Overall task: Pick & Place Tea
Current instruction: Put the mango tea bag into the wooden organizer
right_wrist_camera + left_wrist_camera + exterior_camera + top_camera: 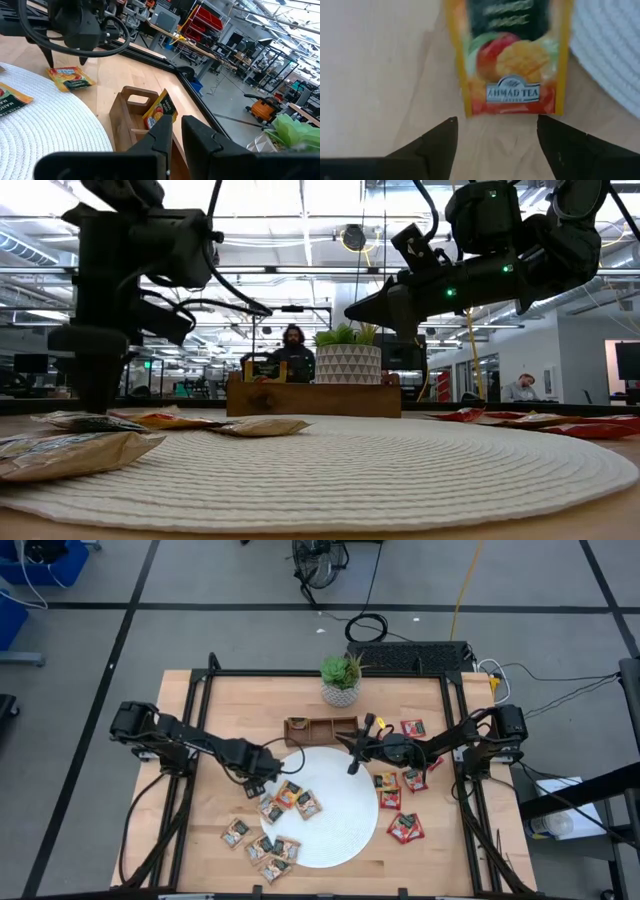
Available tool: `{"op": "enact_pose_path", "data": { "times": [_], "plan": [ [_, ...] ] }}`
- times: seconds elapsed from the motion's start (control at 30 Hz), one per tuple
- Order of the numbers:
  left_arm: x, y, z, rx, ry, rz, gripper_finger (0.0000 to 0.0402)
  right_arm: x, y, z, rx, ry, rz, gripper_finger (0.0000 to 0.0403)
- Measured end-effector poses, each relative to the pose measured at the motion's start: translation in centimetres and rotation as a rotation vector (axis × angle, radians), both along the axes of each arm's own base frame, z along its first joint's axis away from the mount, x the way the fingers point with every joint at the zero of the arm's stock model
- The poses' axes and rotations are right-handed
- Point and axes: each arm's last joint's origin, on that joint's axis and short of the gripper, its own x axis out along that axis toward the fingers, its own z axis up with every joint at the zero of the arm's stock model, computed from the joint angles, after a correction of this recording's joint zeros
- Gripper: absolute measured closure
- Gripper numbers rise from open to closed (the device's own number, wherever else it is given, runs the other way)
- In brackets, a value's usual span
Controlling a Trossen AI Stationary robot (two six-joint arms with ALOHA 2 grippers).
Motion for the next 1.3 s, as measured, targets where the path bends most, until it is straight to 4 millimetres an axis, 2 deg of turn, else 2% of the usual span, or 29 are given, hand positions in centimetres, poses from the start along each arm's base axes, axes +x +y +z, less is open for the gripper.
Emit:
{"op": "enact_pose_path", "data": {
  "times": [0.4,0.63,1.03,1.17,1.3],
  "plan": [
    [0.1,-0.1,0.1,-0.044,0.003,-0.026,0.0128,0.0,0.0,0.0,0.0,0.0,0.0,0.0369],
    [0.1,0.9,0.2,-0.061,0.009,-0.051,0.0128,0.0,0.0,0.0,0.0,-0.001,0.001,0.0369],
    [0.4,5.2,2.8,-0.223,-0.219,-0.074,0.0128,0.0,0.0,0.0,0.001,0.0,0.001,0.0369],
    [0.4,6.9,2.6,-0.226,-0.261,-0.044,0.0128,0.0,0.0,0.0,0.001,0.0,0.001,0.0369],
    [-0.1,8.0,1.5,-0.229,-0.269,0.0,0.0128,0.0,0.0,0.0,0.001,0.003,0.001,0.0369]
  ]
}}
